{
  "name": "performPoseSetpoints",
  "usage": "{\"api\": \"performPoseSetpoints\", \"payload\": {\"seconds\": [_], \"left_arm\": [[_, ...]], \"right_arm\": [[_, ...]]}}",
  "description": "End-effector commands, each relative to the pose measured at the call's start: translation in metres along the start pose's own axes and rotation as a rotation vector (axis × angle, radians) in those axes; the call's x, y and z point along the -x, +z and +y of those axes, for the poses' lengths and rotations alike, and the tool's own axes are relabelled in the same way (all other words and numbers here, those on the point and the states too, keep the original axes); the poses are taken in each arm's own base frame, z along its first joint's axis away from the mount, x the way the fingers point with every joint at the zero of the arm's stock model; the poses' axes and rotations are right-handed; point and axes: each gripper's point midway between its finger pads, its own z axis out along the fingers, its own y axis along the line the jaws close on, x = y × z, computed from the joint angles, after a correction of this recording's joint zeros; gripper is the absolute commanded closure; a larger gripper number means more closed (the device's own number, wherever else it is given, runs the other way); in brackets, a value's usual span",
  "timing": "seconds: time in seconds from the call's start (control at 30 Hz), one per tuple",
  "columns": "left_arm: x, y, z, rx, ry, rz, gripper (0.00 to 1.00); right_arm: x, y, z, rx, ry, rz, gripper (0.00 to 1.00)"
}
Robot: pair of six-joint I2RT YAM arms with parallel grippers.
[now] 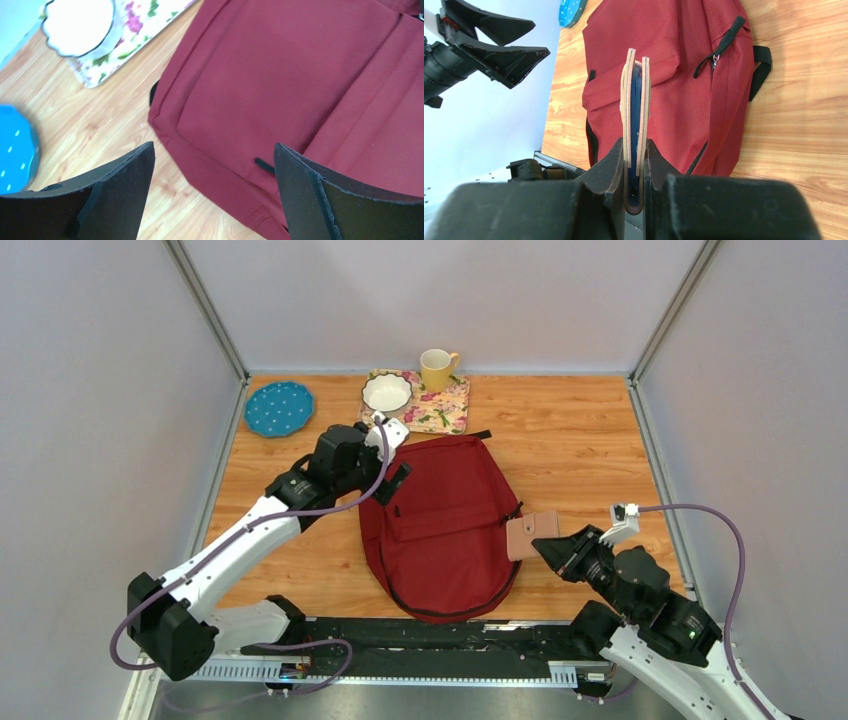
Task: Pack the student bag
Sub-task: Adjust the student bag at the center of the board, then place the personal item in the student bag.
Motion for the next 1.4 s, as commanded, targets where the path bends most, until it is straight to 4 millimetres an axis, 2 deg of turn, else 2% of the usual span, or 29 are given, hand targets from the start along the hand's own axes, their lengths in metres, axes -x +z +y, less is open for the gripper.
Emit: {"api": "performPoseSetpoints", "payload": {"seconds": [0.0, 0.17, 0.27, 0.63, 0.87, 1.13, 1.37], "left_arm": [[0.027, 0.021, -0.02, -0.203, 0.147, -0.115, 0.05], [0.014, 0.043, -0.047, -0.382, 0.203, -0.083, 0.05], [-0.001, 0.056, -0.053, -0.426, 0.234, -0.045, 0.05], [-0.025, 0.076, -0.052, -0.483, 0.285, 0.018, 0.06], [-0.031, 0.08, -0.061, -0.627, 0.293, 0.064, 0.06], [-0.056, 0.074, -0.072, -0.702, 0.276, 0.143, 0.06], [-0.065, 0.058, -0.085, -0.787, 0.242, 0.174, 0.06]], "right_arm": [[0.013, -0.008, 0.016, 0.054, 0.01, -0.032, 1.0], [0.014, -0.008, 0.017, 0.055, 0.014, -0.039, 1.0], [0.015, -0.009, 0.017, 0.059, 0.023, -0.041, 1.0], [0.012, -0.007, 0.014, 0.045, 0.017, -0.035, 1.0], [0.011, -0.005, 0.011, 0.036, 0.014, -0.035, 1.0], [0.012, -0.004, 0.011, 0.035, 0.01, -0.039, 1.0], [0.009, -0.002, 0.01, 0.035, 0.01, -0.032, 1.0]]}}
